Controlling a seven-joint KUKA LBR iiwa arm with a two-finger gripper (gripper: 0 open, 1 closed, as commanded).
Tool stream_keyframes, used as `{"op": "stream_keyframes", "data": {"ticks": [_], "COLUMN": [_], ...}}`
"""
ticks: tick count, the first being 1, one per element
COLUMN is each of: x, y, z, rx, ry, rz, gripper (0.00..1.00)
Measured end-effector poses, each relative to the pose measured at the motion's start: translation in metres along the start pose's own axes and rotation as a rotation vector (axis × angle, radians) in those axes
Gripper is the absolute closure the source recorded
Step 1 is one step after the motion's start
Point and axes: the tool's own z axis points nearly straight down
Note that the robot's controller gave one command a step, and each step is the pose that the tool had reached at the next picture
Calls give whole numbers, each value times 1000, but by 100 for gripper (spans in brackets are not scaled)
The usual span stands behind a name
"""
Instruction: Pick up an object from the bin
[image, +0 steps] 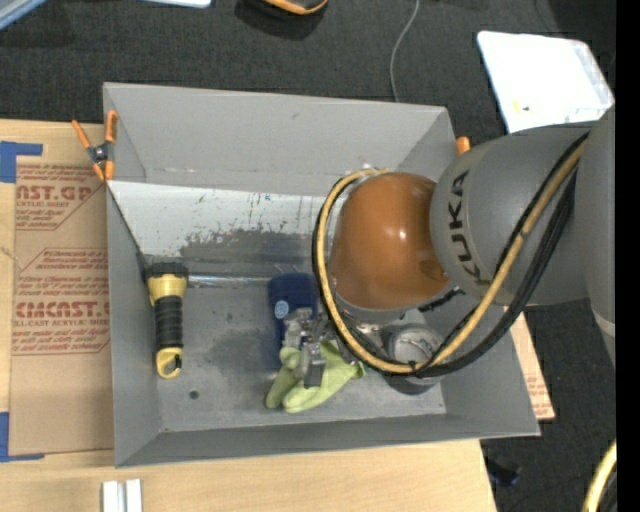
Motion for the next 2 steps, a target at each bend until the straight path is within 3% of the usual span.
{"op": "stream_keyframes", "data": {"ticks": [2], "x": [-1], "y": [0], "z": [-57], "rx": [1], "ry": [0], "rz": [0], "gripper": [100]}}
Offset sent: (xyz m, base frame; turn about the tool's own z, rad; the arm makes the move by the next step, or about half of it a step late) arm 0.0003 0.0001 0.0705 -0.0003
